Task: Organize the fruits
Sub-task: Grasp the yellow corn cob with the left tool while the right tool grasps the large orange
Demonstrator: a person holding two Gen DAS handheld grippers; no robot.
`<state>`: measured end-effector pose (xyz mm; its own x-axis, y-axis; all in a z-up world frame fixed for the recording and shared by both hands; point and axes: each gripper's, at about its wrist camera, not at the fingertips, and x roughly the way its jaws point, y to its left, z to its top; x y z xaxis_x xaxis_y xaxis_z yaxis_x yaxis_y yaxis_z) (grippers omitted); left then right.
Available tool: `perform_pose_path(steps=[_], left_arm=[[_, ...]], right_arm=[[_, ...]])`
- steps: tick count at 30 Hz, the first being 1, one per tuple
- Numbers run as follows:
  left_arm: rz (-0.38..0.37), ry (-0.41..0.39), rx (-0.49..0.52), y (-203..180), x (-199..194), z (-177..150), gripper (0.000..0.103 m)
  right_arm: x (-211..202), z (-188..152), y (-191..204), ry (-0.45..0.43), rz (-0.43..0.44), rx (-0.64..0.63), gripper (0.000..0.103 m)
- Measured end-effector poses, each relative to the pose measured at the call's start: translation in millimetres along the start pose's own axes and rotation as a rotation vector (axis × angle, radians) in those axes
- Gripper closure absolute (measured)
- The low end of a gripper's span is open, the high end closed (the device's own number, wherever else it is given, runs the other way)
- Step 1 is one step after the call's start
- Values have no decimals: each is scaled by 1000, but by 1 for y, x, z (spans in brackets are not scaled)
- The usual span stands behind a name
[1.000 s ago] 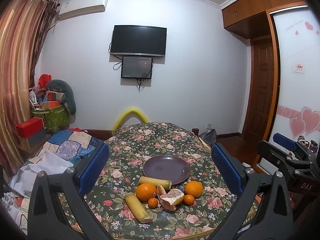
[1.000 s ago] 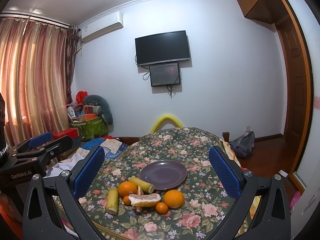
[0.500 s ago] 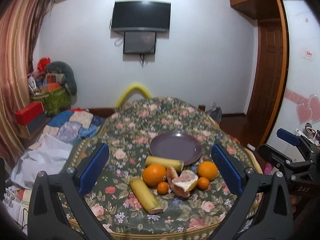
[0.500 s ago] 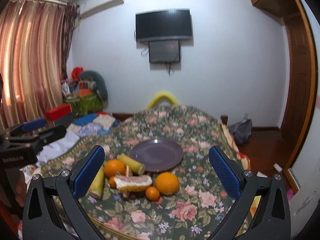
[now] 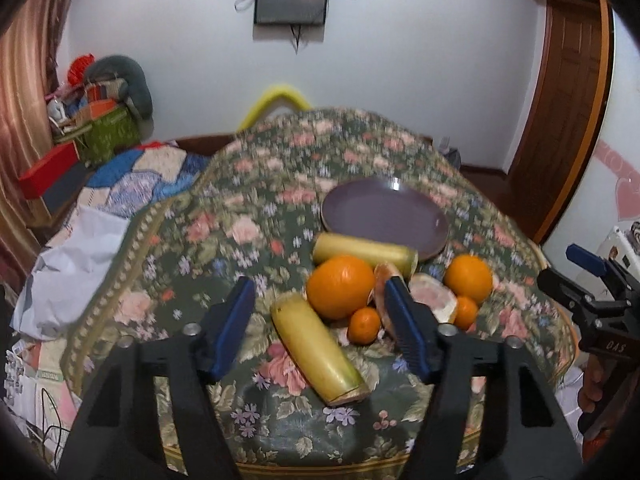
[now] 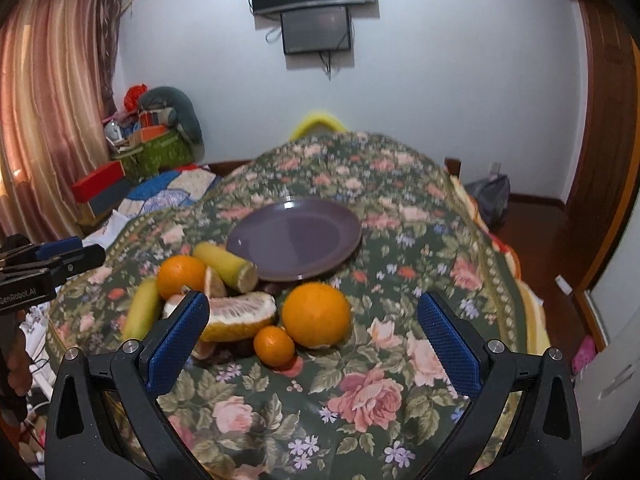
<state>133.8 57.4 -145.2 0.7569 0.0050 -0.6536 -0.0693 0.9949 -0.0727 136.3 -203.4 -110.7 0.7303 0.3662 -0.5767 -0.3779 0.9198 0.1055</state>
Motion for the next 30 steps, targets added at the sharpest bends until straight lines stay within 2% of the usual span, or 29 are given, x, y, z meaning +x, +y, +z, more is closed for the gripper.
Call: perform_pose_path(steps=[3, 11, 18, 24, 28, 30], left_arm=[[-6, 49, 2, 0, 19, -5, 47], [-1, 141, -46, 11, 58, -18, 47], [10, 196, -66, 16, 83, -27, 47], [7, 184, -99, 20, 88, -32, 49], [24, 175, -51, 18, 85, -31, 49], [31, 173, -40, 20, 82, -30, 49]], right_arm=[[12, -5, -4, 28, 11, 13, 1], [48, -9, -8, 104, 61, 21, 18], [71, -15, -15, 161, 93, 62, 23], [87, -15, -16, 188, 108, 74, 23], [95, -16, -16, 219, 123, 83, 33], [96, -18, -16, 227, 124, 86, 33]])
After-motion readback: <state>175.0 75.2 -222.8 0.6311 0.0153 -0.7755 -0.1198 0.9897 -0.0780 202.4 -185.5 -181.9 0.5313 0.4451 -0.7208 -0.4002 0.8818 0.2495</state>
